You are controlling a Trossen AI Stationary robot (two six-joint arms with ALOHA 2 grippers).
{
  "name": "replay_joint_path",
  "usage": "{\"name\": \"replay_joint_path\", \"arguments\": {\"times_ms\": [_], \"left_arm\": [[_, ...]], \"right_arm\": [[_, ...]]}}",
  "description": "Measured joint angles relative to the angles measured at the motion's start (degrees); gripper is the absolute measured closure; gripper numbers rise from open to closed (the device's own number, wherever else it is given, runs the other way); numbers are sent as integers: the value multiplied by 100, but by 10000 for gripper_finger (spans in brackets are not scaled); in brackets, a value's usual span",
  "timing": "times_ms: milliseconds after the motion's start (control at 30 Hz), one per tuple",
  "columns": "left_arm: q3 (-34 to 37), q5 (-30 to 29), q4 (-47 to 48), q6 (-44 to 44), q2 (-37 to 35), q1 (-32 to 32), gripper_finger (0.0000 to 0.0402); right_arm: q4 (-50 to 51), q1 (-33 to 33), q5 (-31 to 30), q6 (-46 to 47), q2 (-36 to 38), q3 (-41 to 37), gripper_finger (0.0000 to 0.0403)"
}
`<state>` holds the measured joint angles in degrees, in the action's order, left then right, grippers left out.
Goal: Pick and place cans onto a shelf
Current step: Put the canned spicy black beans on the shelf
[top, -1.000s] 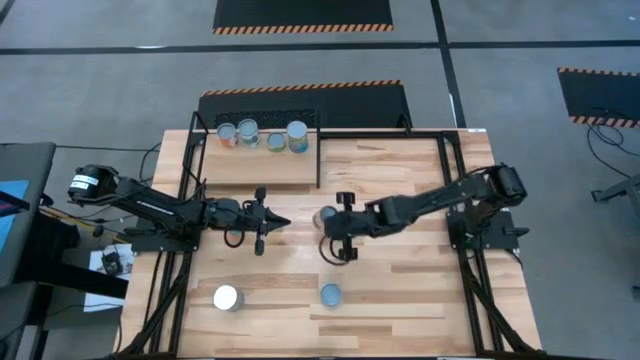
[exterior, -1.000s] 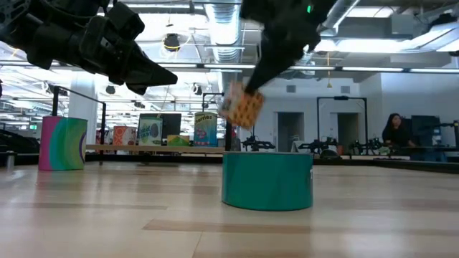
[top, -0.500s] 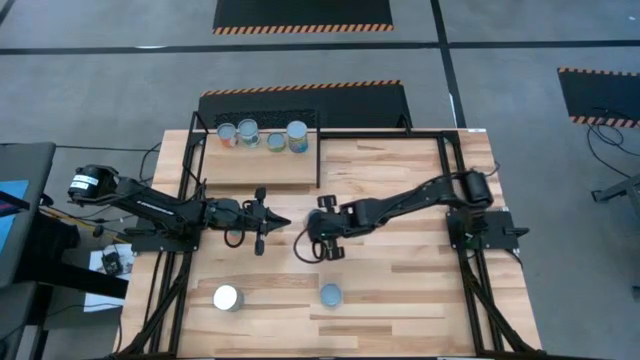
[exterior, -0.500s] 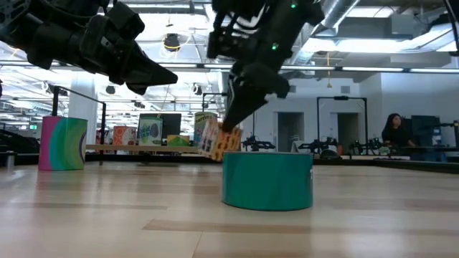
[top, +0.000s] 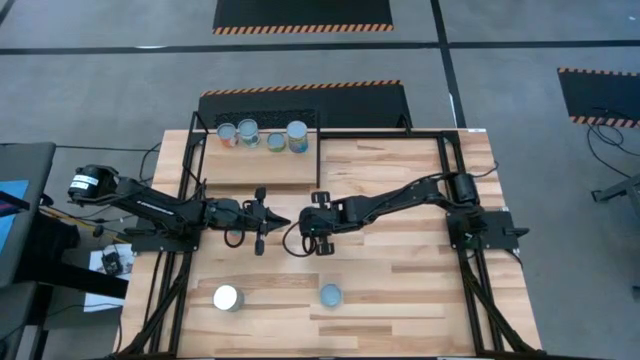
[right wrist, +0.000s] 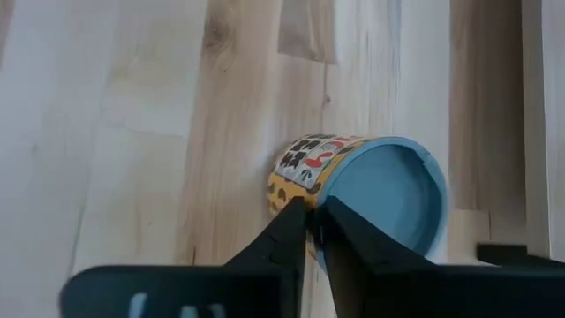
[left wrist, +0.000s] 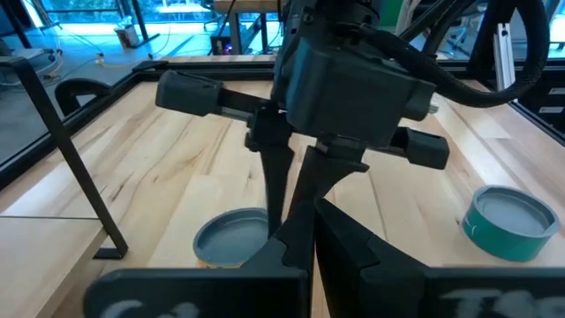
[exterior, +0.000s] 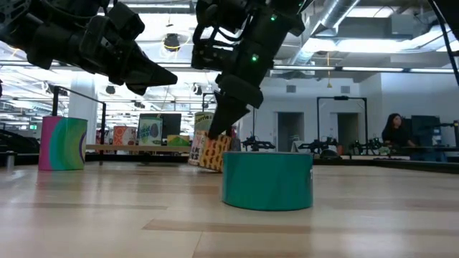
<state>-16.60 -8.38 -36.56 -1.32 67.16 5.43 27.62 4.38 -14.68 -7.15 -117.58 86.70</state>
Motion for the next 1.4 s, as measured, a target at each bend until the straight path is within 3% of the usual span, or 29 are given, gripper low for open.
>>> {"name": "replay_joint_path", "arguments": {"times_ms": [233, 300, 433, 500, 600, 767, 900, 1267, 1400], "left_arm": [[0, 0, 2, -47, 0, 0, 400], [0, 29, -1, -39, 0, 0, 400], [0, 44, -6, 78, 0, 0, 400], [0, 45, -9, 62, 0, 0, 400], [-34, 49, -10, -110, 0, 0, 400], [-305, 57, 200, -173, 0, 67, 400], [-908, 8, 1131, -92, 0, 42, 400], [-2608, 127, 4281, -26, 223, -382, 383], [-2878, 218, 4514, 5, 703, -353, 355]], "right_arm": [[-44, 49, -27, -73, 2, 0, 292], [39, 159, -296, -204, 82, -7, 287], [197, 578, -1278, -461, 502, -25, 316], [28, 784, -1353, -538, 800, -236, 347], [-969, 983, -1150, -517, 1398, -1137, 391], [-3299, 964, -922, -302, 2319, -3133, 381], [-4763, 833, -898, -237, 3011, -4319, 387], [-5812, 336, -604, -76, 4920, -6154, 387], [-6487, 254, -620, -32, 5223, -6710, 390]]}}
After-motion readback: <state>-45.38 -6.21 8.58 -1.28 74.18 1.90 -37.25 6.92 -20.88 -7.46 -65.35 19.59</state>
